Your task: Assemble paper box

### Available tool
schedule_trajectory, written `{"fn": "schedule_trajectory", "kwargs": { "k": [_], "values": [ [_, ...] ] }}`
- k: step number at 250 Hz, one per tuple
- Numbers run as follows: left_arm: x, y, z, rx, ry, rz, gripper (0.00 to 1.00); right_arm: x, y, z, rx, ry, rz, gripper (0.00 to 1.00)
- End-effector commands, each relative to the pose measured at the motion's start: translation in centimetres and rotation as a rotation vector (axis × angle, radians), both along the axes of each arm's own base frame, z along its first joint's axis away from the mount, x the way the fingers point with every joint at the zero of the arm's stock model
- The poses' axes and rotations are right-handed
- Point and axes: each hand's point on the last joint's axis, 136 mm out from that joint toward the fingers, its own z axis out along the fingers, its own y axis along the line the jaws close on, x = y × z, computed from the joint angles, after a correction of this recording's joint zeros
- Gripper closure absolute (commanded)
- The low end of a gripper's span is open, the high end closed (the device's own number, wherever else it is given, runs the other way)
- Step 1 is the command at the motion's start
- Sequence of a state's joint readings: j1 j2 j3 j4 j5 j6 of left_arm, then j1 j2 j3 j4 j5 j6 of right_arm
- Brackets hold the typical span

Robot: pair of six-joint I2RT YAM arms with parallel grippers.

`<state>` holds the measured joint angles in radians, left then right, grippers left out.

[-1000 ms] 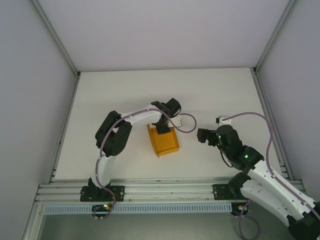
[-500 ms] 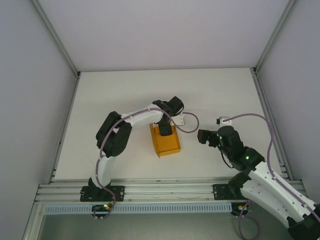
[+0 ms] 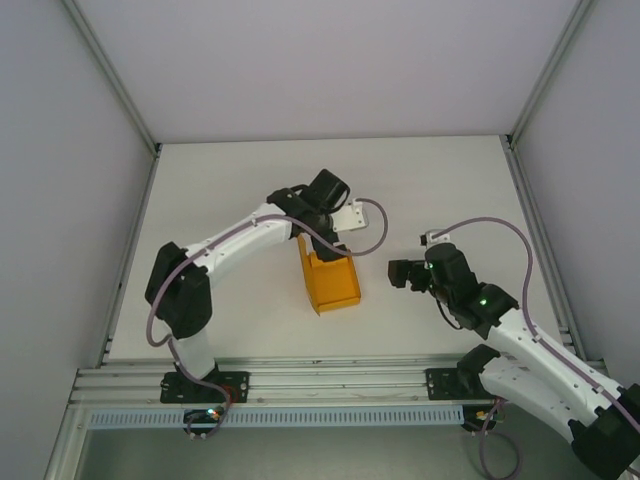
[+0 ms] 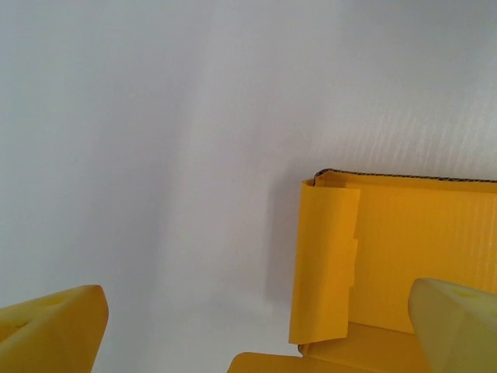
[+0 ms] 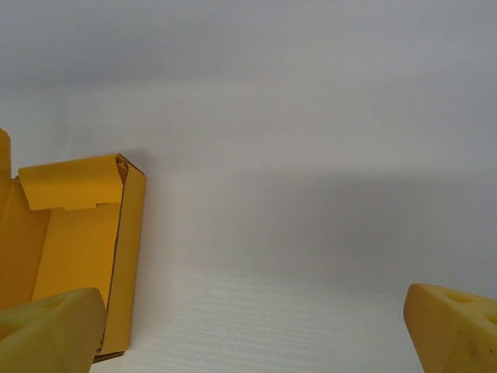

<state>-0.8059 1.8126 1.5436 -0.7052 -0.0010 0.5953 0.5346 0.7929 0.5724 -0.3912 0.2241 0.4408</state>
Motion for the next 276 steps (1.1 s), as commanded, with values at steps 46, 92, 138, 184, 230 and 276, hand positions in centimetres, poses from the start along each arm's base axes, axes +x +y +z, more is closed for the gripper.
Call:
{"fn": "schedule_trajectory", "kwargs": {
  "k": [46, 92, 138, 184, 230, 276],
  "values": [
    [-0.1, 1.2, -5.3, 0.137, 0.247, -0.062, 0.08, 0.1, 1.1, -0.1, 0.033, 0.002, 0.048, 0.00],
    [1.0, 1.0, -5.5, 0.107, 0.254, -0.012, 0.04, 0.4, 2.3, 0.0, 0.015, -0.022, 0.141, 0.00],
    [2.0, 1.5, -1.2, -0.078, 0.205, 0.098, 0.00, 2.2, 5.8, 0.4, -0.086, -0.043, 0.379, 0.00],
    [2.9, 5.3, 4.5, -0.343, 0.099, 0.318, 0.00, 4.6, 10.9, -0.5, -0.198, 0.036, 0.710, 0.00],
    [0.9, 9.7, 6.7, -0.504, 0.023, 0.434, 0.00, 6.7, 14.4, -3.4, -0.437, 0.094, 1.182, 0.03],
    [-0.7, 12.6, 7.4, -0.586, -0.015, 0.518, 0.00, 8.3, 16.3, -5.3, -0.485, 0.203, 1.428, 0.13]
  ]
}}
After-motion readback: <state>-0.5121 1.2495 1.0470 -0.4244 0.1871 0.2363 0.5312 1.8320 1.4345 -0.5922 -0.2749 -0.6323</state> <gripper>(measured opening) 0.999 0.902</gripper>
